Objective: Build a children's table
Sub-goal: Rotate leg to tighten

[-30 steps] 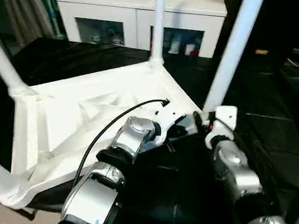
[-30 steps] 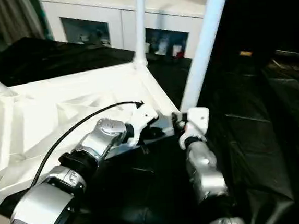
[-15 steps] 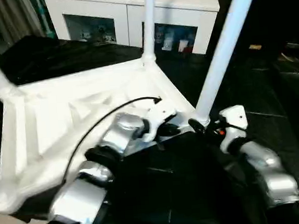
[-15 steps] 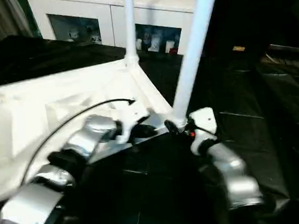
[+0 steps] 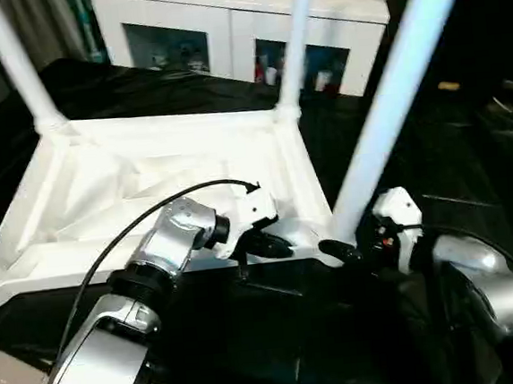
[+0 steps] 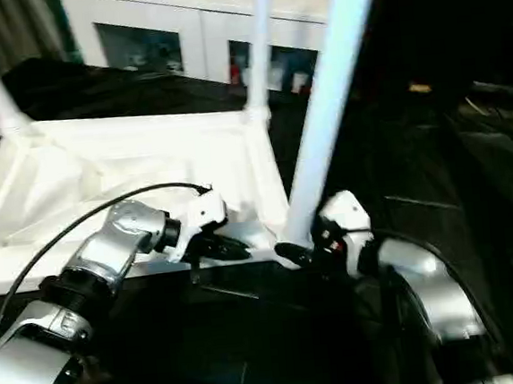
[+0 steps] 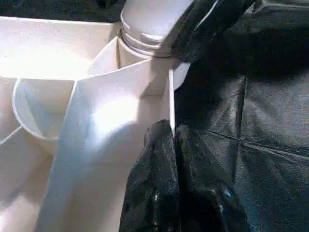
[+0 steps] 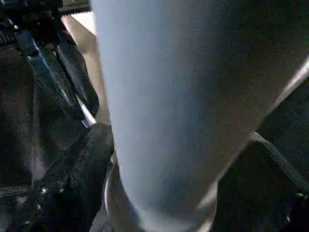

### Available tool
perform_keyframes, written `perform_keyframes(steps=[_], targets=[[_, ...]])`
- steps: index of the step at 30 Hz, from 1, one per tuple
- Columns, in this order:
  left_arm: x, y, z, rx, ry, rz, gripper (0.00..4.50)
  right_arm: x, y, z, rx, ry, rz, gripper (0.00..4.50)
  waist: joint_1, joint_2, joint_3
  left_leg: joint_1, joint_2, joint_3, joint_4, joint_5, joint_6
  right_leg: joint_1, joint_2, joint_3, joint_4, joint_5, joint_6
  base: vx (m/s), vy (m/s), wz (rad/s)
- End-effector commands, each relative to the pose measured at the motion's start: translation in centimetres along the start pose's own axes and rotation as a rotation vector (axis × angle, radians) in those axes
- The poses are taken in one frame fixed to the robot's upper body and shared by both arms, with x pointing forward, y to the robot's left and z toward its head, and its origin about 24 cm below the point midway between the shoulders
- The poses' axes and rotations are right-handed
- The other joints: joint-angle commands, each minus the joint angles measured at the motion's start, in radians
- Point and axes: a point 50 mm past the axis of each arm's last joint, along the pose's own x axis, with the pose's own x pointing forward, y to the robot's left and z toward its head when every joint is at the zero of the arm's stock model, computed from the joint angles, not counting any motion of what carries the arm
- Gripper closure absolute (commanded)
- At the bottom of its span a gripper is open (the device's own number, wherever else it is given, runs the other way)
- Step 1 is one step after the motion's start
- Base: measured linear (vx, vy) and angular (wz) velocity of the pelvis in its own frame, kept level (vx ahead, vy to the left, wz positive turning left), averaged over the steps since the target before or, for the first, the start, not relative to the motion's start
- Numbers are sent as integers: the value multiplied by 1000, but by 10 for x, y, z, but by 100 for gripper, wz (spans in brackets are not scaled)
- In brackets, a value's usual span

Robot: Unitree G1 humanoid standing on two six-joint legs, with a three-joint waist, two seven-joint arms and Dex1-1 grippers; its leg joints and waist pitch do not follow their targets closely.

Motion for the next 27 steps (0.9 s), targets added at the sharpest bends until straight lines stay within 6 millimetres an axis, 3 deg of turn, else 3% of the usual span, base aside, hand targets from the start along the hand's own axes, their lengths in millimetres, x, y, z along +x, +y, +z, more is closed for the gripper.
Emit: perform_keyframes(steps=[1,10,19,25,26,27], targets=[[9,-10,-16,-44,68,-63,450,0,-3,2,-7,-10,-10,102,3,-11,-63,9,16,7,-57,-147,98,47,-31,14,-47,-36,-273,0,0,0],[7,-11,-16,-44,73,-67,450,-1,-3,0,3,-13,27,180,7,-11,-66,10,15,8,-54,-149,102,50,-29,14,-44,-21,-280,0,0,0],[7,-10,-17,-64,71,-45,450,1,-6,-4,43,-28,-17,191,7,-14,-68,10,14,8,-51,-137,106,51,-29,13,-40,2,-288,0,0,0],[11,-3,-16,-98,42,62,450,4,-14,-13,110,-59,-225,191,-4,-12,-61,12,15,5,-62,-249,48,41,-29,13,-57,-172,-247,0,0,0],[17,1,-13,-125,29,130,450,7,-16,-17,149,-74,-348,191,-9,-9,-60,15,14,3,-64,-289,21,34,-29,13,-65,-232,-228,0,0,0],[22,4,-12,-144,23,176,450,9,-17,-20,176,-80,-429,192,-10,-9,-61,16,15,1,-66,-300,14,35,-30,13,-66,-245,-223,0,0,0]])
